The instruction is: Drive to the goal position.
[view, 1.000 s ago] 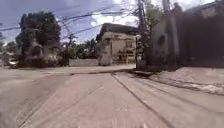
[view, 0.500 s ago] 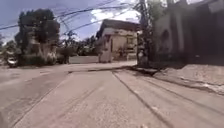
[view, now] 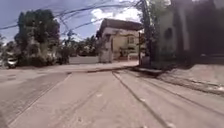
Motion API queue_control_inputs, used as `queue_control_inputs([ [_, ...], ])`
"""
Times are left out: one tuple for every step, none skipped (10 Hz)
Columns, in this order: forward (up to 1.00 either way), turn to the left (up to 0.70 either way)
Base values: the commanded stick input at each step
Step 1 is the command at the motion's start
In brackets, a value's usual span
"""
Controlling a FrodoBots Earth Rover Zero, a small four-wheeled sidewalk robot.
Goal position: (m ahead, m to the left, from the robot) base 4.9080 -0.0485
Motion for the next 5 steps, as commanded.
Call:
queue_control_inputs([
  [0.70,0.00],
  [0.70,0.00],
  [0.70,0.00],
  [0.70,0.00],
  [0.70,0.00],
])
